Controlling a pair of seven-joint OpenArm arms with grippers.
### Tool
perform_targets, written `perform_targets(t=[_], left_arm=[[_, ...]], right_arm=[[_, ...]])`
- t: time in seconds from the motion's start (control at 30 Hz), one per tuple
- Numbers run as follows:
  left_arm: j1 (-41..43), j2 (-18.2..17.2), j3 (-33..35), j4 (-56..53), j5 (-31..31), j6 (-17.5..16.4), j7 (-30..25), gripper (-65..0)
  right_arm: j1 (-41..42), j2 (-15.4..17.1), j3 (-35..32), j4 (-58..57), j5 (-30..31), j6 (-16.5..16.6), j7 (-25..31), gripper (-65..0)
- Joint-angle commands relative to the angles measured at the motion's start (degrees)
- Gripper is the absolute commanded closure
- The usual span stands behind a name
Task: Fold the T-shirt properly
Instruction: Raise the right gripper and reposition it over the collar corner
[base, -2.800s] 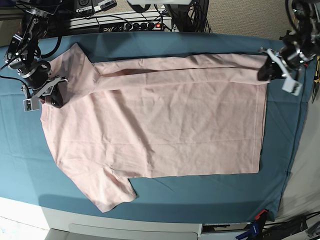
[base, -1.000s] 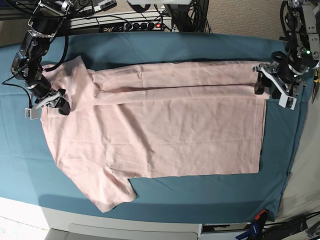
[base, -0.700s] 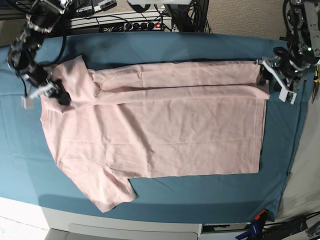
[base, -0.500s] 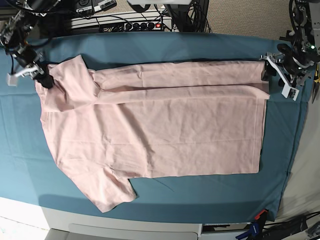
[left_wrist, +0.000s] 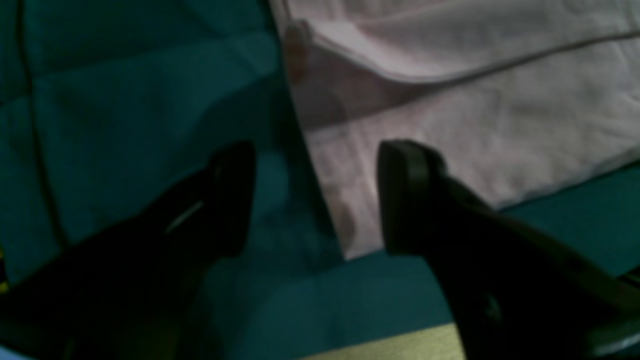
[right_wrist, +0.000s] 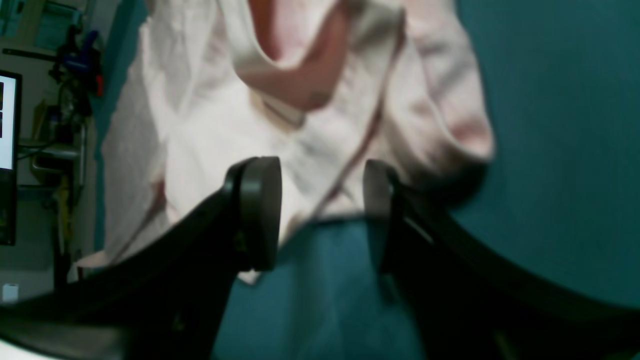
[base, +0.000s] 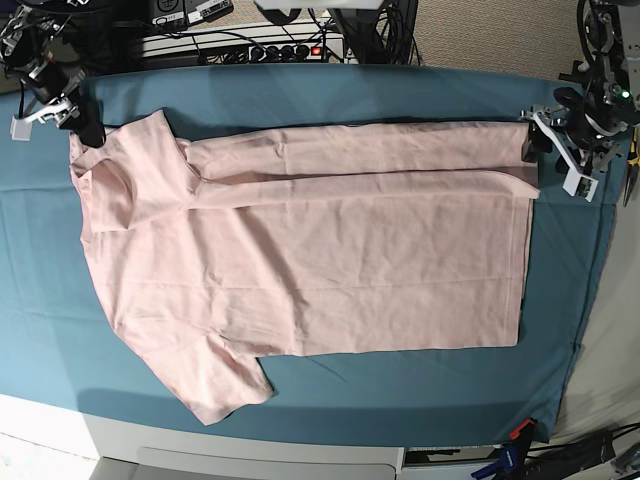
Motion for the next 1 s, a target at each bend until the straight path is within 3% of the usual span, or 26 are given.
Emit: perform_targets(t=[0.0,0.4,0.63,0.9,0.97], left_arm=[[-0.2,-1.0,-0.5,0.8,-0.6,0.0,-1.0,-38.6],[-0.2,-0.9,-0.5,0.8,-0.6,0.0,-1.0,-38.6],[-0.1,-0.9,-0.5,0.8,-0.6,0.0,-0.9,-38.6],[-0.2,-0.9,-0.5,0.8,-0.6,0.0,-0.9,-38.6],[-0.2,-0.9,-0.5,0.8,-0.6,0.0,-0.9,-38.6]], right_arm=[[0.5,1.3,0.4,0.9,1.9,0.3,0.7,-27.6],[2.8,-0.3,0.3,0.9,0.9,0.3,1.2,-27.5],[2.9,-5.0,0.3,0.9,-8.5,0.3,10.8,-27.5],[3.0,-6.3,0.3,0.9,-9.8,0.3,11.4,-27.4],[3.0,-6.3,0.3,0.9,-9.9,0.3,11.4,-22.2]])
